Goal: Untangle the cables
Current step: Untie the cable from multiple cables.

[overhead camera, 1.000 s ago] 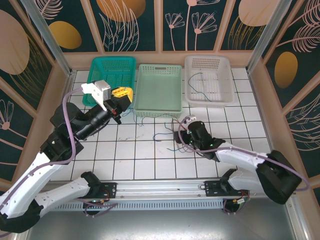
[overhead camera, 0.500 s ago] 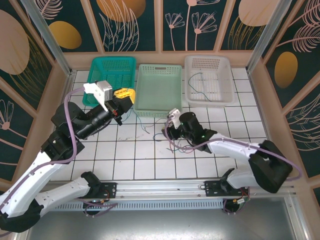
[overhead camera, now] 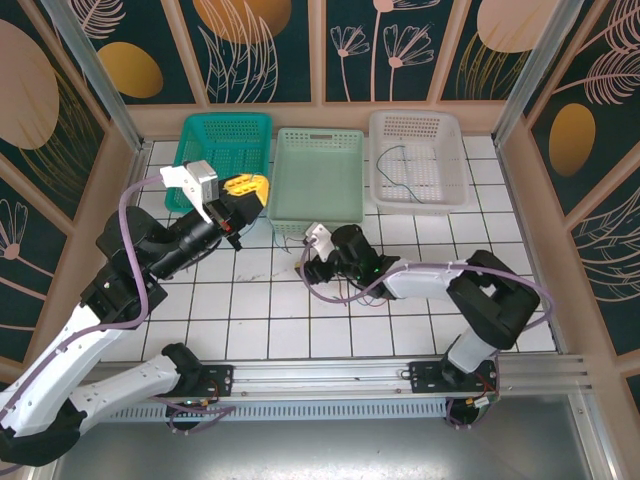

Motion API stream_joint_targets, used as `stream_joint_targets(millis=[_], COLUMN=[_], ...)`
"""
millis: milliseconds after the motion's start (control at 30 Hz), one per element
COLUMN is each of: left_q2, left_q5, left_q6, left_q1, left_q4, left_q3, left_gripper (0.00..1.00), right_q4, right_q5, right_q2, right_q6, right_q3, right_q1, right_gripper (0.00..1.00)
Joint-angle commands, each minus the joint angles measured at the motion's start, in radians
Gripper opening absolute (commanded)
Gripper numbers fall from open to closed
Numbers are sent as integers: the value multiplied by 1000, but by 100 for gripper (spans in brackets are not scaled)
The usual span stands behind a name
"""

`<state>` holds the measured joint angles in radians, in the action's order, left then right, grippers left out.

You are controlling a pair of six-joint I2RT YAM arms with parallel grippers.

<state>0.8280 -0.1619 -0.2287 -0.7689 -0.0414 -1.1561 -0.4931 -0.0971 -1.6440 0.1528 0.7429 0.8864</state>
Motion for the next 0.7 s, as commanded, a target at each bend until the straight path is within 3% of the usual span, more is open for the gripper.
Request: stream_joint_targets(millis=[0,233,400,567,667], left_q2=[-16,-19,-24,-33,-48], left_q5=[-28,-53,-47,-26,6], left_q6=[-21,-30,-39,-41,-23], left_q1=[-3,-2,-2,-2,-2], left_q4=[57,69,85,83,54], left_q3=[13,13,11,1,-29], left_gripper=[5,5,5,5,4], right_q4=[-131,-150,-143,-99,-36], right_q5=[44,61,18,13,14], right_q2=[-18,-74,-131,-146,-147], right_q6=[26,47,50,34,13], right_q3=[39,87,131,135,120], right_q1=[27,31,31,29,29], right_gripper=[74,68,42,0,0])
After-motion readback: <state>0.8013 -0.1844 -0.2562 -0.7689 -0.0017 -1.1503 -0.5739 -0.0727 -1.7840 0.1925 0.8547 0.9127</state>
